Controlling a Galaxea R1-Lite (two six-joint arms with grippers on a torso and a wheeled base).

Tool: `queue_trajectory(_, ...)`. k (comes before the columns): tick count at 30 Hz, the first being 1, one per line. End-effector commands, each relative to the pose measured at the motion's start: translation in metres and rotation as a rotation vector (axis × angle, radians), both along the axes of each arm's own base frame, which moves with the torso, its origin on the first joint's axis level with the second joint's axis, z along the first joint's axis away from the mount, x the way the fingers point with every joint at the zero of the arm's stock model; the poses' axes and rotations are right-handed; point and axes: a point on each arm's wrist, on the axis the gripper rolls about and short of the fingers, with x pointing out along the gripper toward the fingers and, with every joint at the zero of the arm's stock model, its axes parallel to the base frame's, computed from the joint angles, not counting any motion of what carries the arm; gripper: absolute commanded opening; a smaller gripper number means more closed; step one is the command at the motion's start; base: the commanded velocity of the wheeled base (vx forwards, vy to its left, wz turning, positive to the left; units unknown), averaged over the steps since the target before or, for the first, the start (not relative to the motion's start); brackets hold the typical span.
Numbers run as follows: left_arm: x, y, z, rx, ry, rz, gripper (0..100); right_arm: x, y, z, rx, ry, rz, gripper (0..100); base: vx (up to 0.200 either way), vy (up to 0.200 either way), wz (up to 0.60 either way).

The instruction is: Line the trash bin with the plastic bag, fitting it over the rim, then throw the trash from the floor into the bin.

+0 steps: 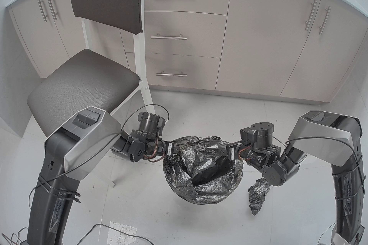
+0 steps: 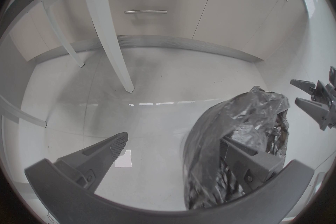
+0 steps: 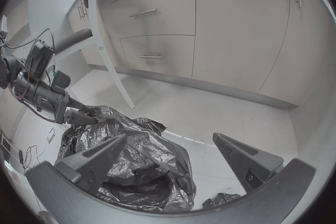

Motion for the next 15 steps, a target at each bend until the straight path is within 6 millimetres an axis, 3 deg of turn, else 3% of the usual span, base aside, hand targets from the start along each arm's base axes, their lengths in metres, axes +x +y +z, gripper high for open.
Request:
queue_trajectory(1,-0.03,0.008,0.034,0.007,0.019,-0.007,100,-0.002,0.002,0.005,0.004,-0.009,0.006,100,0.0,0.0,0.0)
queue_trajectory(7,-0.054,0.009,0.028,0.046,0.052,-0.048,100,-0.003,0.002,0.004,0.013,-0.005,0.007,100,0.0,0.0,0.0)
queue_trajectory(15,-0.052,0.011,0.018,0.145,0.004,-0.057,100,-0.006,0.0,0.001,0.032,-0.019,0.002,100,0.0,0.0,0.0)
